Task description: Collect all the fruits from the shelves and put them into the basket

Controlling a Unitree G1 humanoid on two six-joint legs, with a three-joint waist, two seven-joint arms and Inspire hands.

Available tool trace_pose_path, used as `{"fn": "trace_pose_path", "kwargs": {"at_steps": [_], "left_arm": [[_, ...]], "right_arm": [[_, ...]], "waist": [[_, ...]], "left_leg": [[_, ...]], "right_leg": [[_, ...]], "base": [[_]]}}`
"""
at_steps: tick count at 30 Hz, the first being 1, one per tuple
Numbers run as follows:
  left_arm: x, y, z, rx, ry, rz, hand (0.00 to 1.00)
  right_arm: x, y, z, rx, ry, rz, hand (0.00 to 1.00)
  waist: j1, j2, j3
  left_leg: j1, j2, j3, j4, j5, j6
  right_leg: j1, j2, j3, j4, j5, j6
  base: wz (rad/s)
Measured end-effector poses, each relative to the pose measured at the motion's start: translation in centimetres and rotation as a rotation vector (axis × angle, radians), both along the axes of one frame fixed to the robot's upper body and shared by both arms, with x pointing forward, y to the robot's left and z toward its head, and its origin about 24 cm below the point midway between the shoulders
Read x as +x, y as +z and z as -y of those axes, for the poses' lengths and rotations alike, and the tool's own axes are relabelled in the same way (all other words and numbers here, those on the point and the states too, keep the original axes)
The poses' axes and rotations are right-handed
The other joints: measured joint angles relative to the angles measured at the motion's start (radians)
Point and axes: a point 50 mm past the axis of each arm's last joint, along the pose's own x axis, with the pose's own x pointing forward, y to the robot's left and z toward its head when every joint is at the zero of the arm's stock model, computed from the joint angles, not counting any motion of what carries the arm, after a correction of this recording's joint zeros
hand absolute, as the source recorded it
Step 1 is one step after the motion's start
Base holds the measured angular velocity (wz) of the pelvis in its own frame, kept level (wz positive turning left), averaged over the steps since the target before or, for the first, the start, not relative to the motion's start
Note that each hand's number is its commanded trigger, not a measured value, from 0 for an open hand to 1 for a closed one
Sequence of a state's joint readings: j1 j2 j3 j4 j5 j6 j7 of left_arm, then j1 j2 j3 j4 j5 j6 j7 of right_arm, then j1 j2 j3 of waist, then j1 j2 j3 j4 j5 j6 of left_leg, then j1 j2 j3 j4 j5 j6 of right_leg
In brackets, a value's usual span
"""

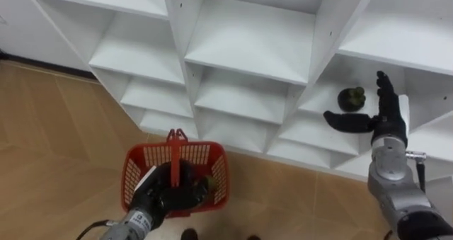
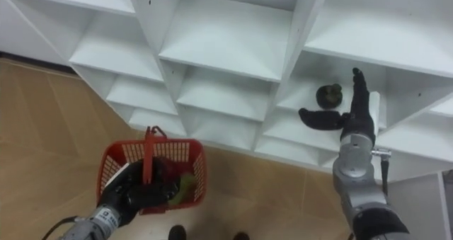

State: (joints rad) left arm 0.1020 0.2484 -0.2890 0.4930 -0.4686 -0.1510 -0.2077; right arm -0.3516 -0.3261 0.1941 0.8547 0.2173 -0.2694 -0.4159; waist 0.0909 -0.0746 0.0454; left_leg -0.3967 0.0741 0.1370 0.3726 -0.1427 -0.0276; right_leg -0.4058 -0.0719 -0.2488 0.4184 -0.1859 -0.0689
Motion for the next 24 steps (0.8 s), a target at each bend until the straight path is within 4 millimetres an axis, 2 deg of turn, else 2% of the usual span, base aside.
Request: {"fn": "trace_pose_path", "kwargs": {"at_steps": [15,24], "left_arm": [[0.6,0.0,0.4,-0.002,-0.017,-0.008,1.0],[0.9,0.1,0.9,0.002,-0.041,-0.004,1.0]], "right_arm": [[0.8,0.7,0.6,-0.037,-0.03,0.004,0.0],[1.6,1.8,0.9,-0.029,-0.041,0.042,0.0]], "waist": [[0.0,-0.001,0.002],[0.0,0.003,0.0044]], "left_leg": [[-0.032,0.0,0.021,0.005,0.0,0.0],[-0.034,0.001,0.024,0.003,0.0,0.0]], "right_leg": [[-0.053,-0.003,0.022,0.031,-0.008,-0.004],[-0.058,-0.003,0.025,0.03,-0.008,-0.005]], "base": [[-0.03],[-0.02]]}}
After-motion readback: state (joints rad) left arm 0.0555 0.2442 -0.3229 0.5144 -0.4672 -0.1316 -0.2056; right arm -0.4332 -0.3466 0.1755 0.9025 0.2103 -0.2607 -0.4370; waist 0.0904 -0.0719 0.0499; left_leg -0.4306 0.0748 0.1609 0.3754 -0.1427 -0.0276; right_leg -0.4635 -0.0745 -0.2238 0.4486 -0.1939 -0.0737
